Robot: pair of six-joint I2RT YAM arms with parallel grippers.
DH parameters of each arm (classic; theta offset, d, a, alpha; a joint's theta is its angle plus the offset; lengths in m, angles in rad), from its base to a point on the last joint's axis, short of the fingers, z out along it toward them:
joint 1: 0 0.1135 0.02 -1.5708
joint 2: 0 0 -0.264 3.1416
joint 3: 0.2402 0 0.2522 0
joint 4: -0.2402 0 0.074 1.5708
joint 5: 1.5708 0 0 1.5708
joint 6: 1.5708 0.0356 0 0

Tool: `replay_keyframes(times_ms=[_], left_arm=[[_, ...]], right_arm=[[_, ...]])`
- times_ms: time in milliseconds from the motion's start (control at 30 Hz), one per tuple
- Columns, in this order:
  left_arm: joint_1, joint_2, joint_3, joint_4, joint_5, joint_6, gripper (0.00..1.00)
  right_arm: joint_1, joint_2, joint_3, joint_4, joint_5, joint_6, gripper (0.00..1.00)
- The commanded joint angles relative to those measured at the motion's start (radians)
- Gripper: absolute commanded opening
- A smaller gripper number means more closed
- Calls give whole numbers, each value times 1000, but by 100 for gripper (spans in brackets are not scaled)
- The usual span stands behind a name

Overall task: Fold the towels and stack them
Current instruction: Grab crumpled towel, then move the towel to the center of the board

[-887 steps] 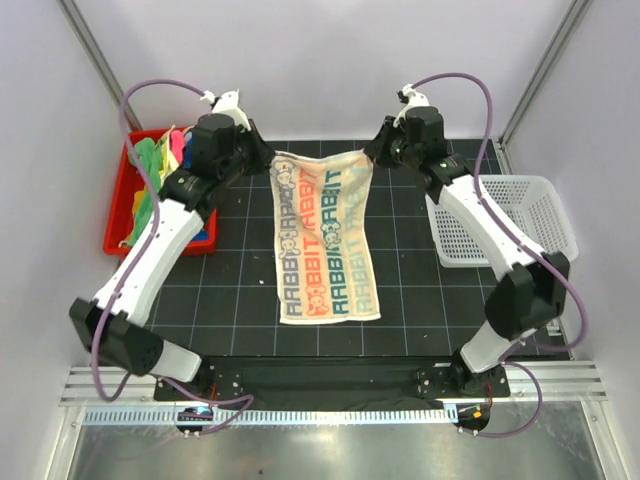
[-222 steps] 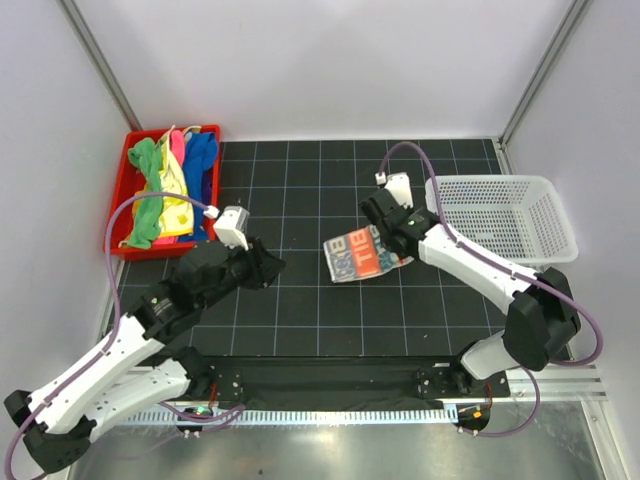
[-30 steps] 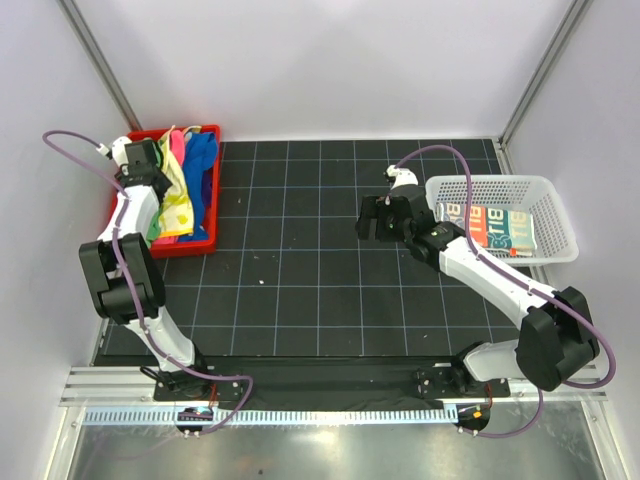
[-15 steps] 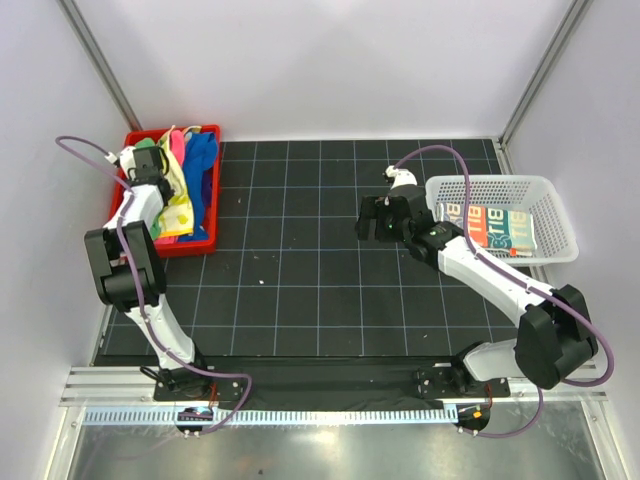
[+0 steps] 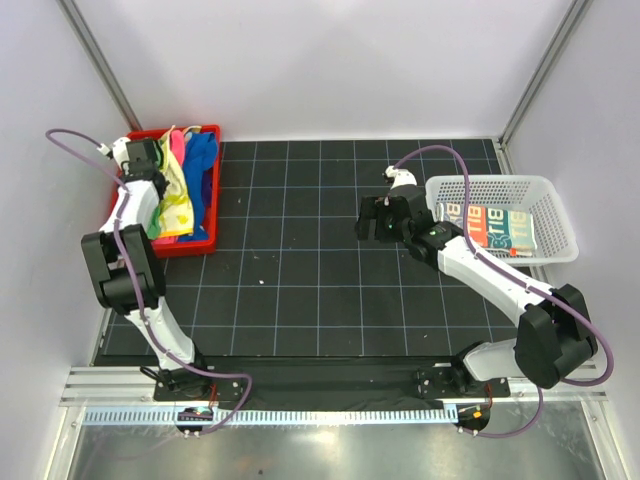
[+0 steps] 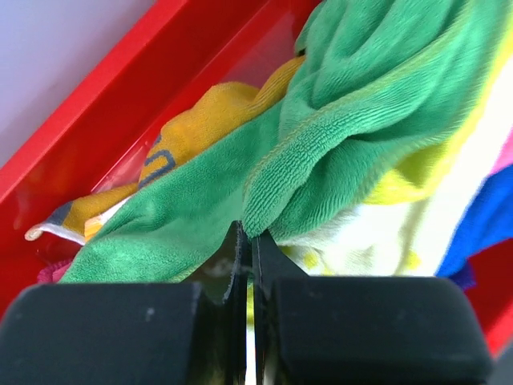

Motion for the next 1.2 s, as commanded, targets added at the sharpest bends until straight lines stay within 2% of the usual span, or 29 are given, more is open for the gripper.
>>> replay_keyframes(times_ms=[0, 233, 433, 533, 800, 967, 1167], left_arm=[[6, -135, 6, 70, 36, -14, 0], [-8, -311, -63, 149, 96, -30, 0], [-37, -370, -95, 166, 143, -45, 0], [-91, -391, -110, 177, 150, -25, 0], [-290, -468, -86, 168, 114, -4, 0], [-462, -488, -72, 128, 94, -8, 0], [-694, -487, -147, 119, 74, -48, 0]], right_arm=[[2, 4, 8, 44, -4, 2, 88], [2, 0, 5, 53, -11, -1, 88], [2, -7, -1, 64, -13, -12, 87], [2, -12, -3, 66, -5, -13, 87], [2, -29, -12, 73, 19, -21, 87], [2, -33, -7, 60, 73, -27, 87], [0, -47, -4, 38, 134, -30, 87]])
